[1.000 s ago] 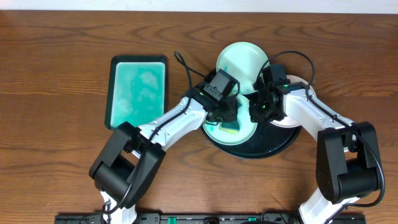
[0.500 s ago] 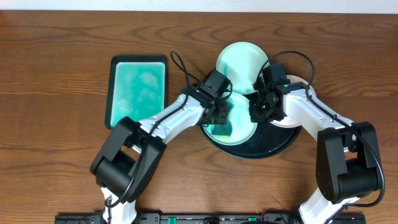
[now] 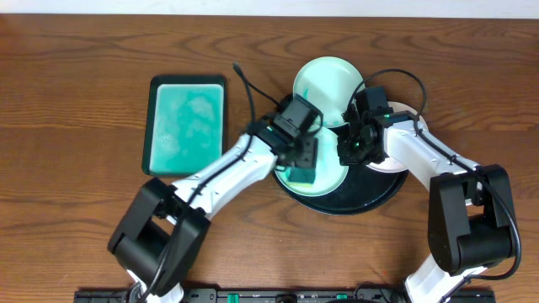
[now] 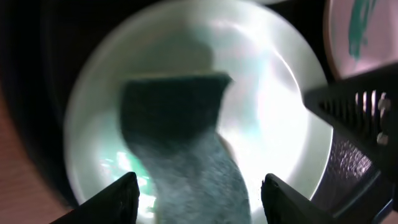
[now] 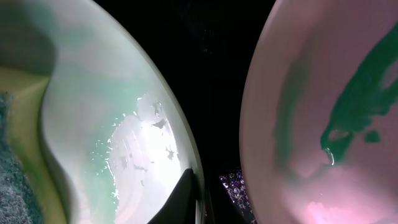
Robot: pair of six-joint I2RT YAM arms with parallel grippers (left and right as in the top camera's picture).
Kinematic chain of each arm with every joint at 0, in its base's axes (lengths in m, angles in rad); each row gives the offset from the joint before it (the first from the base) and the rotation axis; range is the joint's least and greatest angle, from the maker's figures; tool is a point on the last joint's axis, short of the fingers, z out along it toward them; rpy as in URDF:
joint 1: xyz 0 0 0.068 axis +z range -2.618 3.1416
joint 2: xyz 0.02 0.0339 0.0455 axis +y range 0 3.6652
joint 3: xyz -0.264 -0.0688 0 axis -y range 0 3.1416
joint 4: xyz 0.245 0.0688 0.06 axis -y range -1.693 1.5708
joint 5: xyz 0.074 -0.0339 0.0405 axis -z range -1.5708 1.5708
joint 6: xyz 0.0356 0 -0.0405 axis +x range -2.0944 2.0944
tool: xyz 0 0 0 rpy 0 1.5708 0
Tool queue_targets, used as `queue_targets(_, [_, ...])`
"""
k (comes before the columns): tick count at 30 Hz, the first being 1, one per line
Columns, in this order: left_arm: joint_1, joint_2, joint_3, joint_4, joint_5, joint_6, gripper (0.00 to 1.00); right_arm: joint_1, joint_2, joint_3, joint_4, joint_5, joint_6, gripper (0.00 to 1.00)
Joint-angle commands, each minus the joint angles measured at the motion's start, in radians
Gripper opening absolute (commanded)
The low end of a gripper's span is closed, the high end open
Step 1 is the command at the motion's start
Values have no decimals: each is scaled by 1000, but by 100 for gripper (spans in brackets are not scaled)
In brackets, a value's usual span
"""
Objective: Clean dirty plates on tray and stack at the side
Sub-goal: 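Scrub the plate with the sponge in the left gripper while right holds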
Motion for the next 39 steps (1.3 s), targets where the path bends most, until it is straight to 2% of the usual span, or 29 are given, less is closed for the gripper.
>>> queue_targets(1, [-34, 56, -7, -3, -68, -71, 64, 6, 5, -14, -3, 17, -8, 4])
queue_targets(10, [-47, 92, -8, -3, -155, -105, 54, 6, 5, -14, -8, 18, -8, 4])
queue_targets(14, [-47, 92, -8, -3, -155, -106, 30, 6, 5, -14, -7, 18, -8, 4])
queue_targets(18, [-47, 102, -8, 0, -155, -105, 20, 6, 5, -14, -5, 18, -8, 4])
queue_targets(21, [-47, 132, -8, 1, -155, -106, 8, 6, 5, -14, -5, 18, -8, 4])
queue_targets(26, [-42, 189, -8, -17, -215, -105, 7, 6, 5, -14, -5, 18, -8, 3])
queue_targets(31, [-12, 177, -7, -90, -457, -105, 7, 6, 5, -14, -5, 21, -8, 1])
queue_targets(34, [16, 161, -7, -105, -547, -103, 7, 6, 5, -14, -5, 21, -8, 1])
queue_targets(39, [52, 117, -3, -85, -543, -98, 7, 6, 5, -14, -5, 22, -8, 1])
